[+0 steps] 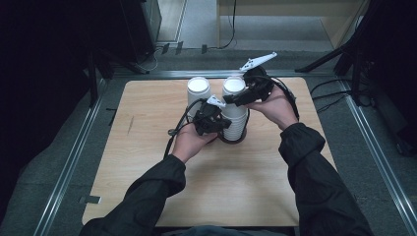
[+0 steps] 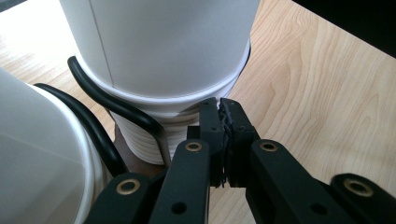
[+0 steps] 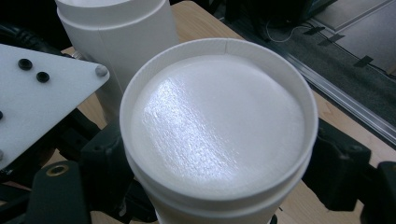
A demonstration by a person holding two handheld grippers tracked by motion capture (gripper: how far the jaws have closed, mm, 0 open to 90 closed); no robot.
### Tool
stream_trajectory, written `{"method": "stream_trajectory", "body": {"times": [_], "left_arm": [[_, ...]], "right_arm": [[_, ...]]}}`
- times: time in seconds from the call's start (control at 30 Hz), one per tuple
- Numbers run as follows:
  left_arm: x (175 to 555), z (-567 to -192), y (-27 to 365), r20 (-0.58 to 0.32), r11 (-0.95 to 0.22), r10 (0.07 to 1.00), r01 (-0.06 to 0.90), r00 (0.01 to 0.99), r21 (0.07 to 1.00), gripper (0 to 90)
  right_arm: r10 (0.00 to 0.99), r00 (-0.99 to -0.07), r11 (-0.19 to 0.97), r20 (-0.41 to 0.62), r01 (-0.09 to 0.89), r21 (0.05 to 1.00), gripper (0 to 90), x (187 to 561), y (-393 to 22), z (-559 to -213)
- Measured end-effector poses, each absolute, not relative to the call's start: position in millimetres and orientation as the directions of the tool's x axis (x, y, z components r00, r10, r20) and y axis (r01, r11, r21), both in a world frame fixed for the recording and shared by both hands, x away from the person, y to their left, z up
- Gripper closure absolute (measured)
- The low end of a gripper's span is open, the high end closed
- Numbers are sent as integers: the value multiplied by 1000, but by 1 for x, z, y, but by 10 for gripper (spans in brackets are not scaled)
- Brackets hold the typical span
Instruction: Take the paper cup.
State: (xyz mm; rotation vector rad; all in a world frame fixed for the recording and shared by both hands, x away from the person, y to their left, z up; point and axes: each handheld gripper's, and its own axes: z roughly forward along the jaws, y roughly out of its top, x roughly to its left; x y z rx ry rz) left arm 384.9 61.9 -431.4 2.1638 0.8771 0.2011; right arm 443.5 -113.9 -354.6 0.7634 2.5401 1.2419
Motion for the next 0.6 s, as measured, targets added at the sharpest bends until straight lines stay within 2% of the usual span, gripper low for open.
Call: {"method": "stream_trajectory", "body": {"times": [0.6], "left_arm": [[385,-431,61,-120,-470,649,520,751,713,889]], "right_arm": [[537,-843,547,-15,335,767,233,441,-109,-348]]}}
